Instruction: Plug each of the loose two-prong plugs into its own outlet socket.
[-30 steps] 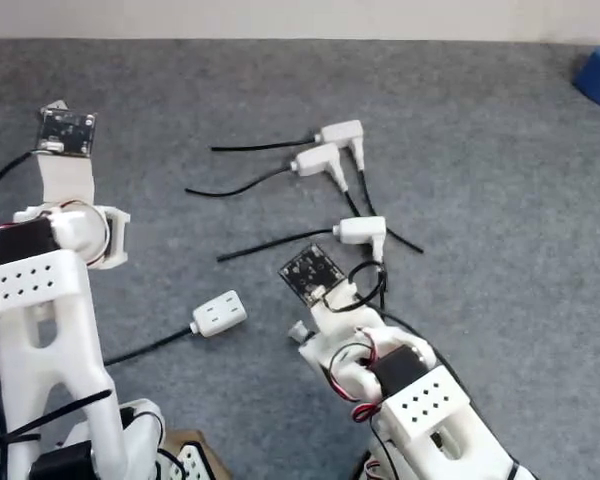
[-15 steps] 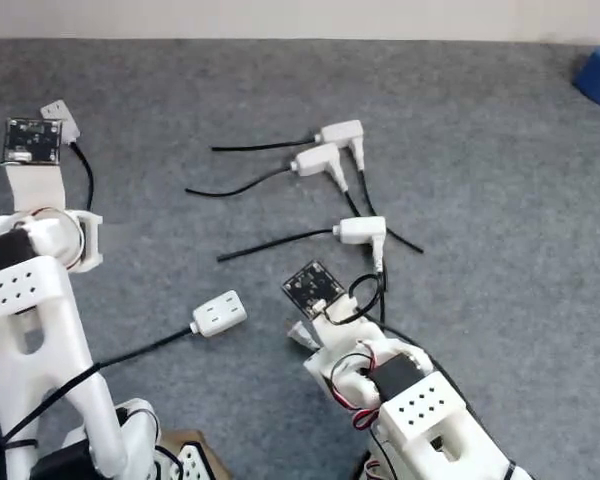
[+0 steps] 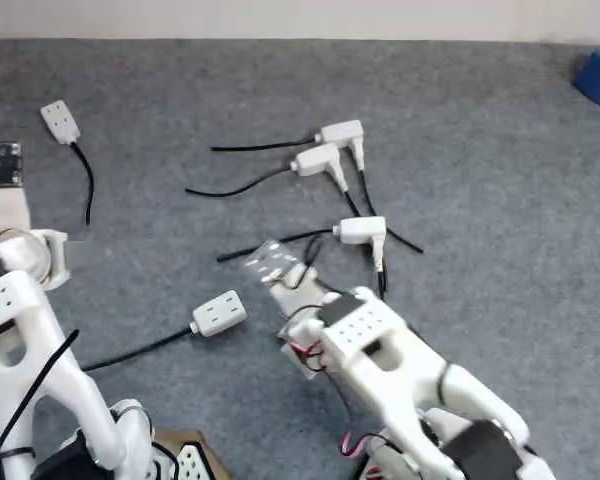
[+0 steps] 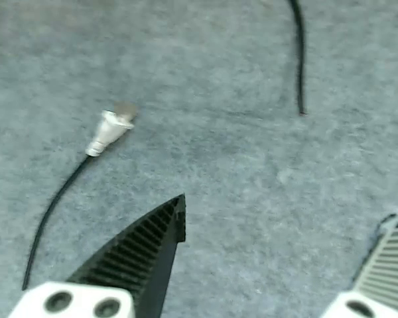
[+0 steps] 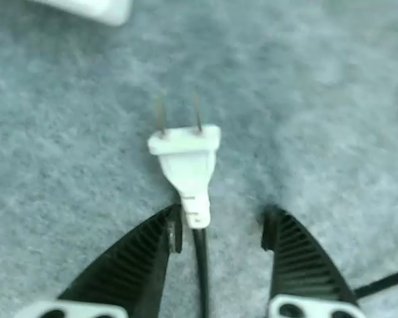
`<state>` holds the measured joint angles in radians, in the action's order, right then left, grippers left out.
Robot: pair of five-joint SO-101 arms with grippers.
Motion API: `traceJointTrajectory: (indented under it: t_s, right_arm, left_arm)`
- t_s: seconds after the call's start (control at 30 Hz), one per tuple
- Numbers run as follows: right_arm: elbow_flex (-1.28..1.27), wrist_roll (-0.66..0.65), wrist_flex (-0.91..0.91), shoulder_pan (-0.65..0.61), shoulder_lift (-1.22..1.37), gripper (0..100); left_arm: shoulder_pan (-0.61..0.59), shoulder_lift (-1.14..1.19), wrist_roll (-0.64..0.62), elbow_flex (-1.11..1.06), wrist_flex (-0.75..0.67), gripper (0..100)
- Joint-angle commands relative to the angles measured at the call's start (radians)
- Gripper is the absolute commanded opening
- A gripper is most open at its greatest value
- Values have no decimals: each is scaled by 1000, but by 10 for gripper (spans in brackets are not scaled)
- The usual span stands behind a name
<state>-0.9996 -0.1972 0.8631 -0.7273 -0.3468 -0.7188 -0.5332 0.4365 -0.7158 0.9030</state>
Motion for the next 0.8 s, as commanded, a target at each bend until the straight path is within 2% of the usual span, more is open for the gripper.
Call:
traceJointTrajectory:
  t_s: [0.0, 0.33, 0.5, 0.57, 0.63, 0.77]
  right_arm:
    - [61, -8, 10, -58, 13, 172]
    - [51, 28, 12, -53, 24, 173]
    - [58, 40, 10, 67, 24, 173]
    - [59, 87, 7, 99, 22, 170]
    - [61, 112, 5, 91, 22, 157]
    - [56, 97, 5, -4, 22, 101]
  left_arm:
    - [-42, -1, 38, -10, -57, 416]
    - [-54, -1, 38, -12, -63, 418]
    - [-54, -1, 38, -12, -63, 418]
    - [-54, -1, 38, -12, -63, 418]
    - [-50, -1, 38, -12, -63, 418]
    - [-45, -1, 38, -13, -63, 418]
